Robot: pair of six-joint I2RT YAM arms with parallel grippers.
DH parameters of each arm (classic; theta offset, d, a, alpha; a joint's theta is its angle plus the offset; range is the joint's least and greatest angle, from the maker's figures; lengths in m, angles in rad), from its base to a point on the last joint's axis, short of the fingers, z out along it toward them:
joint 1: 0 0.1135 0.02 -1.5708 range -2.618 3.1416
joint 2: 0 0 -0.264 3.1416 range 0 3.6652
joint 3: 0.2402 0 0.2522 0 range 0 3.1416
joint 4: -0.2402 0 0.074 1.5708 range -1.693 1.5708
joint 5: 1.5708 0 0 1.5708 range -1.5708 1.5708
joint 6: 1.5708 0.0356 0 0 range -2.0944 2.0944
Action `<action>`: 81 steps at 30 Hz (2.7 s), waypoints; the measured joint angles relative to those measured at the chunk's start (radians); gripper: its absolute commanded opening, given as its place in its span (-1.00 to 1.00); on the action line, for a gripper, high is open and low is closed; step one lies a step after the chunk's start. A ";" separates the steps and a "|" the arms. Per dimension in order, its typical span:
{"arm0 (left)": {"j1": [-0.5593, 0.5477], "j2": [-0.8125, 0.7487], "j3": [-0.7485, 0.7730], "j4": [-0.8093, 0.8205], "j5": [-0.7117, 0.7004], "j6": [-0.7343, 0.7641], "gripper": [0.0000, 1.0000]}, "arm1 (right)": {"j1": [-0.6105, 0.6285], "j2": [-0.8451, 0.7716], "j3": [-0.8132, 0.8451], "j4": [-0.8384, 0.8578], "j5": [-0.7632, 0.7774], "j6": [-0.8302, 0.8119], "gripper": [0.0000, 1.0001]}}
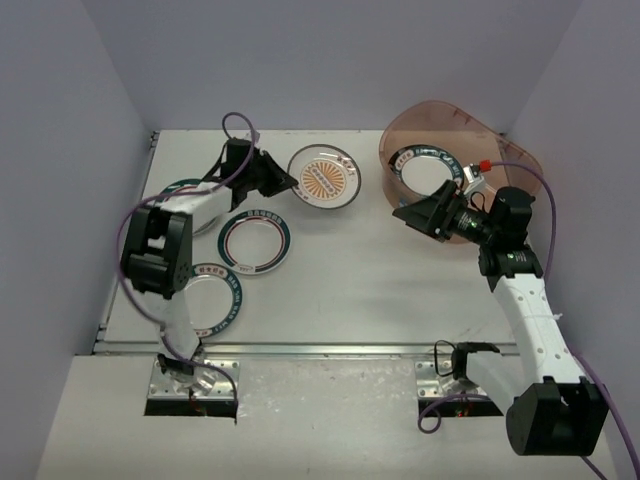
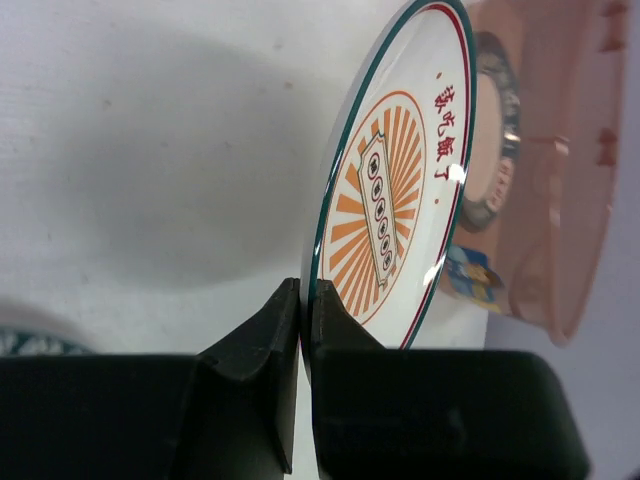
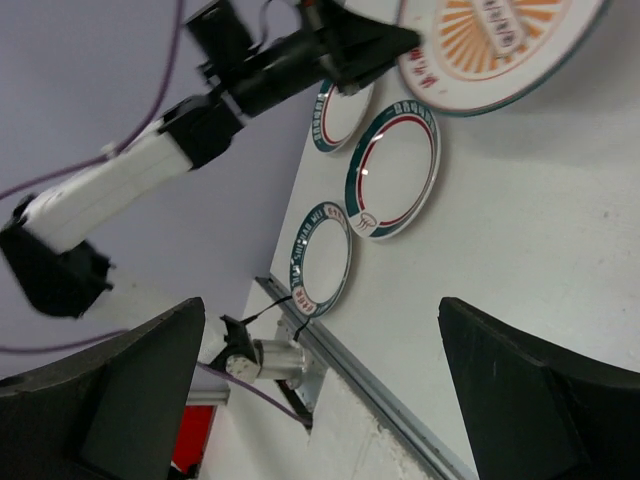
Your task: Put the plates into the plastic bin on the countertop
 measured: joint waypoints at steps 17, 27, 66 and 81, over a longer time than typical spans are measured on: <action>-0.210 -0.615 -0.638 0.264 0.165 -0.054 -1.00 | 0.174 0.310 0.191 -0.125 0.171 -0.254 0.78; -0.219 -0.619 -0.639 0.298 0.165 -0.062 -1.00 | 0.175 0.289 0.163 -0.161 0.212 -0.330 0.73; -0.219 -1.257 -0.529 -0.240 -0.438 0.183 1.00 | -0.099 0.216 -0.059 0.135 0.850 0.473 -1.00; -0.219 -1.237 -0.679 -0.366 -0.419 0.255 1.00 | 0.005 0.731 0.283 0.185 1.149 0.630 -0.14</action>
